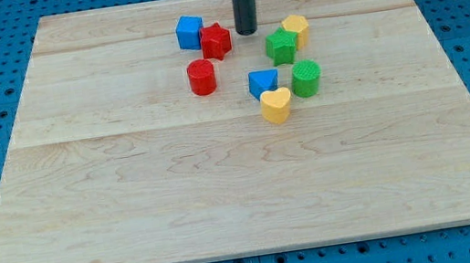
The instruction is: Slide the red star at the bottom of the blue cube
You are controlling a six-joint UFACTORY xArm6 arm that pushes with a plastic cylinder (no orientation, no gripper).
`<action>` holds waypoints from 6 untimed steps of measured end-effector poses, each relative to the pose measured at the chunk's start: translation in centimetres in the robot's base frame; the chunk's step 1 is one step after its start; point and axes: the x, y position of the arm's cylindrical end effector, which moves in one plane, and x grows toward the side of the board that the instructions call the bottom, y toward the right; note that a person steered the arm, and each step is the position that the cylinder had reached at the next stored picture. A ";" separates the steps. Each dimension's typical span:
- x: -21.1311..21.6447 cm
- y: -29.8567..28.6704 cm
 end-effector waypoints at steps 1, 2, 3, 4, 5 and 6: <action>0.9 -1.2; 0.9 -5.8; 0.9 -8.6; 2.3 -5.3; 5.3 -0.9; 8.6 1.1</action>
